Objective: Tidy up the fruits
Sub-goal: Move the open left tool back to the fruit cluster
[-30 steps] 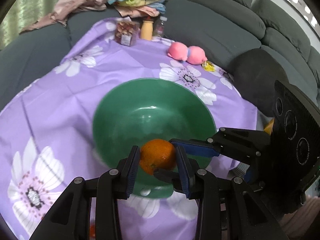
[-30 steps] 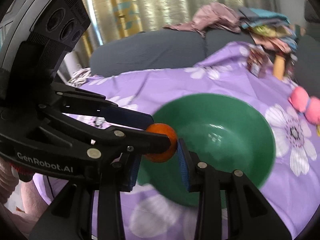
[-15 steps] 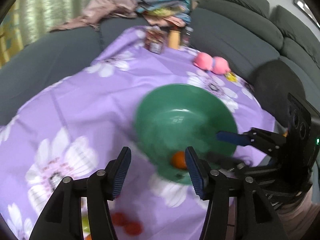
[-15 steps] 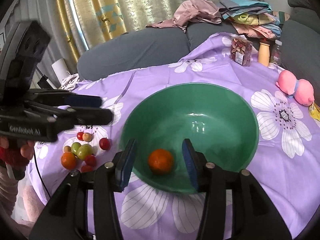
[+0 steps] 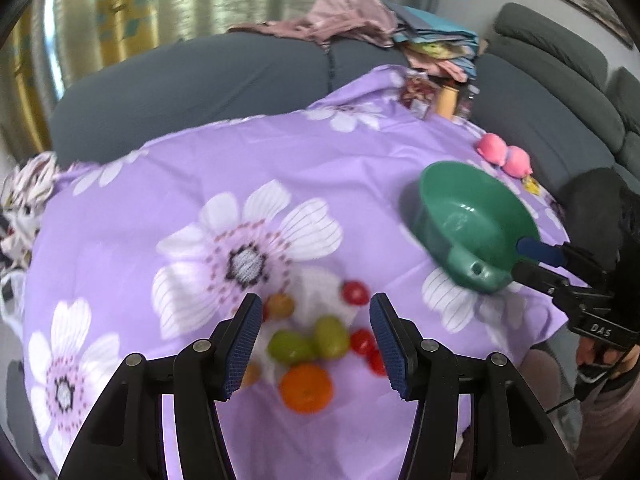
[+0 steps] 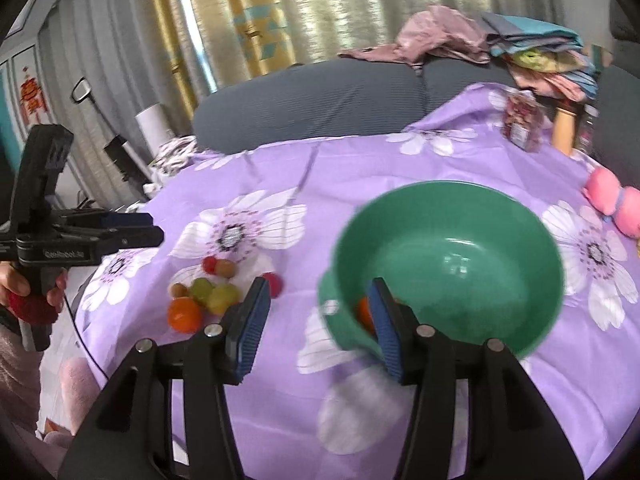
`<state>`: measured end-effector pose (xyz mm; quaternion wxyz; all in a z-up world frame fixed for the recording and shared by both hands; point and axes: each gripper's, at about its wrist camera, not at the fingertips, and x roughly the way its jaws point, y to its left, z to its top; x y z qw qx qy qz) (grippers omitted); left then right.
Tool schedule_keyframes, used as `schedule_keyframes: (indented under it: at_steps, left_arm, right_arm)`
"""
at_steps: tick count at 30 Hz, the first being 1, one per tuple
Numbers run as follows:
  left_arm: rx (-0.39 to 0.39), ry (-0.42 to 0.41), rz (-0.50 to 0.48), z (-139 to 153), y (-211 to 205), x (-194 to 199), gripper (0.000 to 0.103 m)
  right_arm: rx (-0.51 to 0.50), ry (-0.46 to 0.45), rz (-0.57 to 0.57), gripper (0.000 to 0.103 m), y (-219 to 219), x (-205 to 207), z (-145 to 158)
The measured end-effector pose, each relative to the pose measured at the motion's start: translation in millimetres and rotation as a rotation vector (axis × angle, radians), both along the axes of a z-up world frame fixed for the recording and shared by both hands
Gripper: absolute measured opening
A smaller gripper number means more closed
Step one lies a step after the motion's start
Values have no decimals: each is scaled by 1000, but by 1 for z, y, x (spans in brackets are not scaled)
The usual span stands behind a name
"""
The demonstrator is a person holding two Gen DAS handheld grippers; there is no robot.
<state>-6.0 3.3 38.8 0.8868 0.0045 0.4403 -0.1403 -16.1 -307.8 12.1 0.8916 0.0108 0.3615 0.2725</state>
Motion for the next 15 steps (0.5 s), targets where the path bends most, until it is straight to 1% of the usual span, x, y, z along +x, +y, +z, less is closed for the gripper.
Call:
schedule_keyframes:
  at_steps: [3,7,15]
  left_arm:
    - [-14,25,20,-10,9,-8,56]
    - [-31,65,32,-25,15,-16,56]
    - [-70,109,19,-46,19,-23,56]
  right_arm:
    - [-4,15,60,51,18,-6,-2]
    - [-27,56,140,51,45,-12,-13]
    - [-69,138,259,51,89,-22,-39]
